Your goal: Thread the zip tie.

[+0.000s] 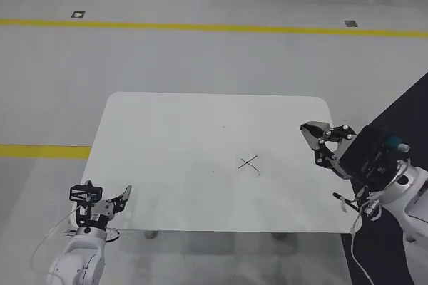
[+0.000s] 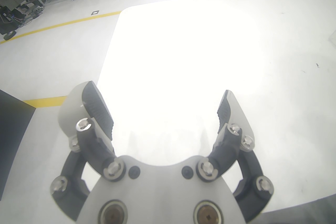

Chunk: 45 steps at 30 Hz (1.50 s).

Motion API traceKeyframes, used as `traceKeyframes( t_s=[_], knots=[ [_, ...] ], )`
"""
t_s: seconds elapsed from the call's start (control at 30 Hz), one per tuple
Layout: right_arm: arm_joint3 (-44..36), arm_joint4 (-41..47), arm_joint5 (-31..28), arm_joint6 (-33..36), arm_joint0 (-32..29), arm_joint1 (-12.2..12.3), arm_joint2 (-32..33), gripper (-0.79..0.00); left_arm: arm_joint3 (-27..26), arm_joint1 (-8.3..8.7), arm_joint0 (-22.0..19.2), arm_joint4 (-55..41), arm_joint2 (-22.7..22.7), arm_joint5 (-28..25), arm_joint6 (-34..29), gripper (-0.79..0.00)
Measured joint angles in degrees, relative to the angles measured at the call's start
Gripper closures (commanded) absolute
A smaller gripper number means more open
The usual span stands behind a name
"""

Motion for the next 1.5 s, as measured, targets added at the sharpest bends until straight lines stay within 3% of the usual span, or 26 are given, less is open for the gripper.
traceKeyframes(
  t_s=[0.13,0.27,0.33,0.47,0.57,0.9,1.03,1.13,1.37,1.5],
  knots=[
    [10.45,10.85,7.57,3.53,1.25,-0.07,1.93,0.000,0.00,0.00,0.00,0.00,0.00,0.00,0.00,-0.785],
    [22.71,32.54,13.56,13.93,5.37,0.58,5.16,0.000,0.00,0.00,0.00,0.00,0.00,0.00,0.00,-0.785],
    [26.32,36.69,14.14,18.57,6.95,1.06,6.29,0.000,0.00,0.00,0.00,0.00,0.00,0.00,0.00,-0.785],
    [32.32,37.24,15.63,24.55,10.57,1.82,5.48,0.000,0.00,0.00,0.00,0.00,0.00,0.00,0.00,-0.785],
    [33.65,38.76,14.63,24.66,12.94,2.04,4.81,0.000,0.00,0.00,0.00,0.00,0.00,0.00,0.00,-0.785],
    [33.49,38.62,14.58,24.58,12.93,2.04,4.86,0.000,-0.86,-0.01,-0.40,-0.05,0.73,-1.07,-0.88,-0.785],
    [33.49,38.62,14.58,24.58,12.93,2.04,4.86,0.000,-5.89,-0.22,-3.78,3.23,5.54,-4.38,-5.39,-0.785],
    [33.49,38.62,14.58,24.58,12.93,2.04,4.86,0.000,-7.61,-0.79,-8.75,7.53,11.71,-4.35,-9.33,-0.785],
    [33.49,38.63,14.58,24.58,12.93,2.04,4.86,0.000,-3.63,-3.27,-22.02,13.68,27.63,-2.28,-15.39,-0.785],
    [33.49,38.63,14.58,24.58,12.93,2.04,4.86,0.000,-1.32,-4.24,-26.01,14.19,29.94,1.94,-14.95,-0.785]
  ],
)
